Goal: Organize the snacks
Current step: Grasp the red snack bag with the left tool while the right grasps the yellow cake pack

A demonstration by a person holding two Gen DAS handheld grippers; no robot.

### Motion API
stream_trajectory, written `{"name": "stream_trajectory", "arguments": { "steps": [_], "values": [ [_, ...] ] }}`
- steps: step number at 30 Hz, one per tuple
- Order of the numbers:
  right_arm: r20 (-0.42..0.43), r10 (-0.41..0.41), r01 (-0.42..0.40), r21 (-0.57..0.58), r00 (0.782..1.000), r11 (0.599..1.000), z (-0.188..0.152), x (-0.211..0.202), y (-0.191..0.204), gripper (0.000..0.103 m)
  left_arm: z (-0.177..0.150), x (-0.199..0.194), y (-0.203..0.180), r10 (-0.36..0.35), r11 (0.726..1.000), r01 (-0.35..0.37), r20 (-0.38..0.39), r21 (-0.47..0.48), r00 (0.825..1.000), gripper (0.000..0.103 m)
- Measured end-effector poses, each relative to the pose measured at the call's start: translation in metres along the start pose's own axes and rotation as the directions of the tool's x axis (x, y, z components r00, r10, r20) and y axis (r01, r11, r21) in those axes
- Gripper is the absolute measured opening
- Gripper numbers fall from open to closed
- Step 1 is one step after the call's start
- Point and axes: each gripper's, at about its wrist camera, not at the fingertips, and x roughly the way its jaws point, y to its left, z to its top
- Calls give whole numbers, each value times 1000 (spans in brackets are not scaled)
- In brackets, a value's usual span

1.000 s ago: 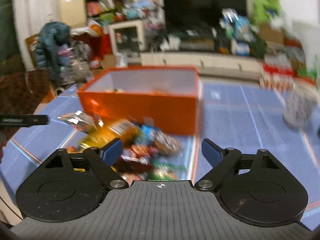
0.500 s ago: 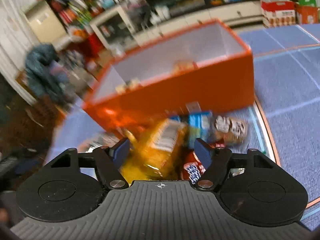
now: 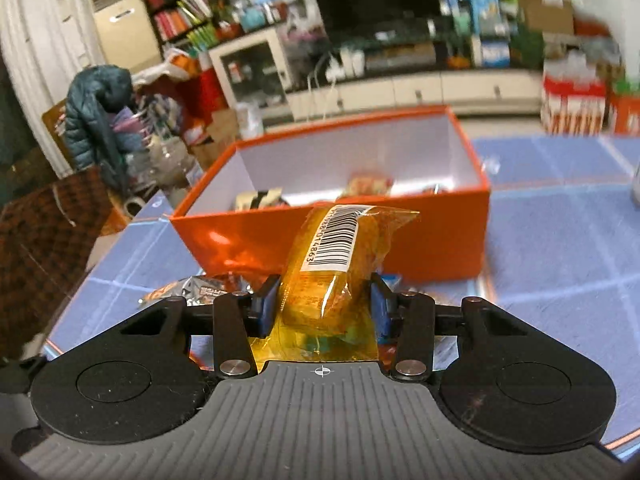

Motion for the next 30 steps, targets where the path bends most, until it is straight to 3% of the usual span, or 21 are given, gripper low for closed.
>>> {"name": "stream_trajectory", "arguments": {
  "steps": [5, 6, 7, 8, 14, 18, 22, 30],
  "values": [
    [22, -2, 4, -94, 1000, 996, -3, -14, 6, 32, -4, 21, -10, -18, 1000, 18, -56, -8, 998, 93],
    [20, -2, 4, -102, 1000, 995, -4, -14, 5, 32, -4, 22, -11, -29, 999, 28, -49, -27, 998, 84],
    [20, -6, 8, -113, 1000, 994, -5, -15, 5, 32, -3, 21, -10, -37, 998, 35, -48, -54, 998, 62],
    [27, -10, 13, -124, 1000, 992, -6, -20, 2, 32, -1, 20, -8, -33, 996, 29, -46, -83, 998, 60],
    [65, -42, 52, -163, 997, 985, -6, -31, -5, 32, 14, -8, -11, 39, 998, -36, 44, -60, 998, 58],
    [66, -47, 56, -151, 997, 987, -5, -31, -8, 32, 25, -28, -16, 124, 992, -119, 109, -51, 986, 58],
    [56, -41, 49, -141, 998, 989, -5, -27, -6, 32, 28, -24, -9, 221, 975, -216, 100, -57, 970, 58],
    [49, -31, 39, -160, 998, 986, -8, -23, 6, 32, 29, -21, 14, 260, 958, -248, 70, -147, 963, 58]
  ]
}}
